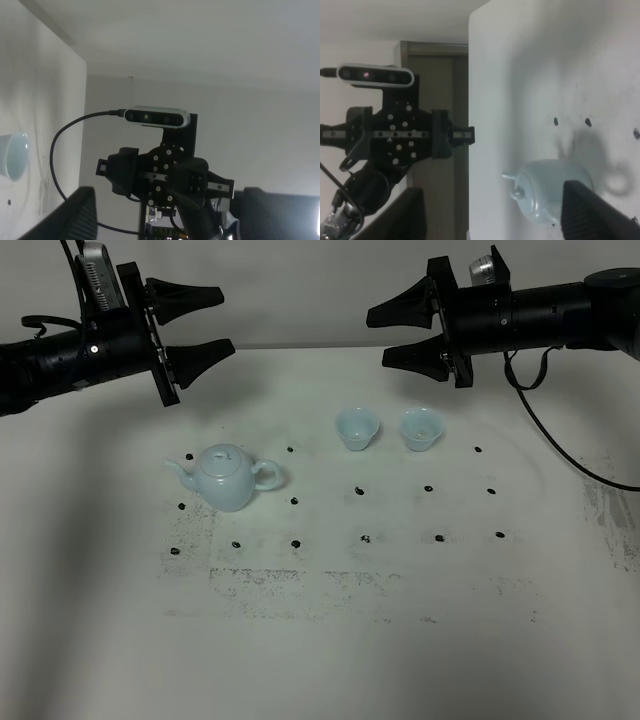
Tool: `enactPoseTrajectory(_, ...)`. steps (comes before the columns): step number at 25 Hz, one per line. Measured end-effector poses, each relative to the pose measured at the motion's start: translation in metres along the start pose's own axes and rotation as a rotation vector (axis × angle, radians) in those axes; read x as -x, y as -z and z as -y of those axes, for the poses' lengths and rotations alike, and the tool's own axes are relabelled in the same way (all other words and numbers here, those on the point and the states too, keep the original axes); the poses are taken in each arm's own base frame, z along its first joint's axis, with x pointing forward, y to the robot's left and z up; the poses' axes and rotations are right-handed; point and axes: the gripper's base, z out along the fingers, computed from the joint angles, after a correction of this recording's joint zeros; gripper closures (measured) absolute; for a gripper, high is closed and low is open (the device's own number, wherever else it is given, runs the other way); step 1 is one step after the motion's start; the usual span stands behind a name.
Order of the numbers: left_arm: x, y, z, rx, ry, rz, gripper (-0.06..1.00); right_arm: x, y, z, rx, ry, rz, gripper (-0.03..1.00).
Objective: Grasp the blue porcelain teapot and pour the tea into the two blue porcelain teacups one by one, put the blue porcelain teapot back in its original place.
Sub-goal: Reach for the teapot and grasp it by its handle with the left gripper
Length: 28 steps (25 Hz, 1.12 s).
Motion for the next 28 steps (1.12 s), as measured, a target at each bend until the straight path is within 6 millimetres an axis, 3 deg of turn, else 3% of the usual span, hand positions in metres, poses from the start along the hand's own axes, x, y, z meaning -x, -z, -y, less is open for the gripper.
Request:
enactPoseTrajectory(19, 0.003, 0.006, 0.001, -0.006, -0.017, 0.007, 0.33, -0.001, 0.0, -0.001, 0.008, 0.069, -0.016, 0.37)
enactPoseTrajectory(23, 0.007, 0.022, 0.023, -0.02, -0.051, 0.039, 0.33, -0.003, 0.001, -0.001, -0.006, 0.114, -0.03, 0.37)
enactPoseTrajectory(28, -0.001, 0.044, 0.08, -0.023, -0.187, 0.057, 0.33, -0.001, 0.022, -0.013, -0.079, 0.191, -0.031, 0.37)
